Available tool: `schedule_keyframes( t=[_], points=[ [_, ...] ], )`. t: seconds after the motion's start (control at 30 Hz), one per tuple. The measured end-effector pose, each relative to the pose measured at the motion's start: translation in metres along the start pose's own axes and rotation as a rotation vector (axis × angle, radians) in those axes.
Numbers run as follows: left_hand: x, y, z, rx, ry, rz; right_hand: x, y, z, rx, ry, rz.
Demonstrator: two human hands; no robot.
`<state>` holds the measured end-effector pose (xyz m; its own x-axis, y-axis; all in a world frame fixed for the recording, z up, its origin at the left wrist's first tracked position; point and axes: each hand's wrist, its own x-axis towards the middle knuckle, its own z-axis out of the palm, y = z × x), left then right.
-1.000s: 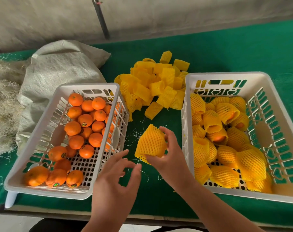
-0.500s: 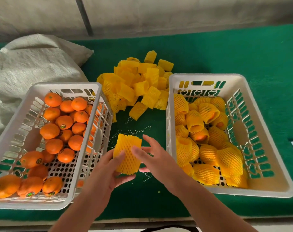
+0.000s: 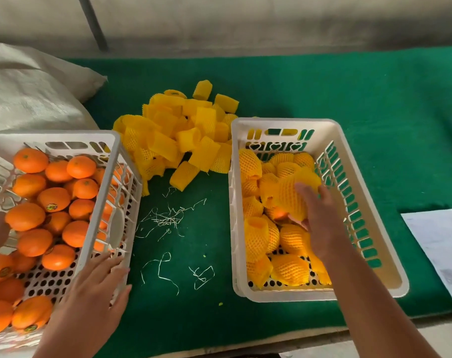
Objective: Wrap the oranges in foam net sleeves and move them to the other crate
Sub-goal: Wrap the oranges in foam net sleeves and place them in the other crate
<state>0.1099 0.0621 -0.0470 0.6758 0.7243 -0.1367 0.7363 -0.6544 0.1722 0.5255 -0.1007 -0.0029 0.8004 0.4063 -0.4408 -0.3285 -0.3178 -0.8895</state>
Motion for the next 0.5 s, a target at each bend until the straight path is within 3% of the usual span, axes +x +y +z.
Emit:
schedule_keyframes(
  t=[0.13, 0.27, 0.5],
  points=[
    [0.001, -0.003, 0.008, 0.097, -0.003, 0.095, 0.052, 0.014, -0.034, -0.309, 0.195, -0.078],
    [0.005, -0.004, 0.007, 0.073, -0.031, 0.080, 0.087, 0.026, -0.047, -0.561, 0.232, -0.169],
    [0.007, -0.009, 0.012, 0.073, -0.053, 0.097, 0.120, 0.041, -0.042, -0.753, 0.217, -0.109]
  ],
)
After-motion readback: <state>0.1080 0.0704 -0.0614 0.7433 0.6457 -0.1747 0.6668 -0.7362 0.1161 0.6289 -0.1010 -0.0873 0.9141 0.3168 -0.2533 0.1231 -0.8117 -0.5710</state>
